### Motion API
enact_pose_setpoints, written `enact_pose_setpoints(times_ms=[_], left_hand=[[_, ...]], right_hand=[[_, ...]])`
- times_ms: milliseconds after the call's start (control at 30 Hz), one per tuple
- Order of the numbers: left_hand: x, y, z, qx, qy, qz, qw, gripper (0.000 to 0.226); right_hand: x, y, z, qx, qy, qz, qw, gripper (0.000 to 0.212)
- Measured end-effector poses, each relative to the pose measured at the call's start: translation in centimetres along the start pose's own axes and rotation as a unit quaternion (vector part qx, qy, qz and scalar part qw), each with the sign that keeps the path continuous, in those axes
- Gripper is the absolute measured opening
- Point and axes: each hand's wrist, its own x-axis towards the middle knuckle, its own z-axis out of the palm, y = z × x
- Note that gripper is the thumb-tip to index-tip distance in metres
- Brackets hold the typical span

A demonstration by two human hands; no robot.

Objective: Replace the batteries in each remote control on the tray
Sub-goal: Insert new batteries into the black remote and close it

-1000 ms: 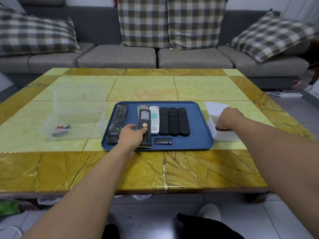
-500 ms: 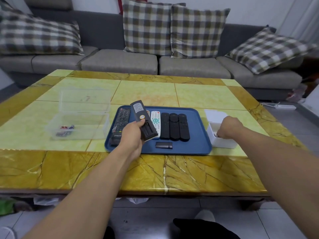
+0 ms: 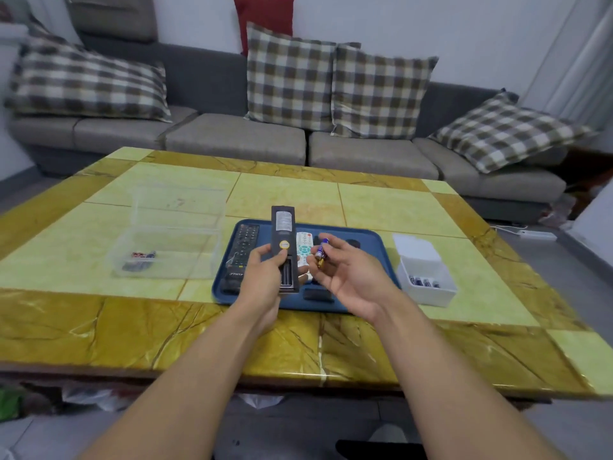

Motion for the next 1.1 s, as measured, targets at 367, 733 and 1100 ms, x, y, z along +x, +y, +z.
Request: enact_pose_setpoints(times_ms=[367, 733, 1100], left_hand=[[0.6, 2.3, -2.9, 0.037, -0.051, -0.013, 0.998, 0.03], [0.3, 2.1, -3.1, -0.013, -0.061, -0.038, 0.997, 0.032], [0.1, 1.4, -2.9, -0.037, -0.054, -0.073, 0.995, 0.04]], right_hand=[[1.8, 2.0, 0.9, -0.246, 0.035, -0.036, 0.968, 0.016], [2.7, 3.4, 2.0, -0.392, 0.004, -0.186, 0.901, 0.019], [3.1, 4.1, 0.7, -0.593, 0.025, -0.273, 0.757, 0.025]])
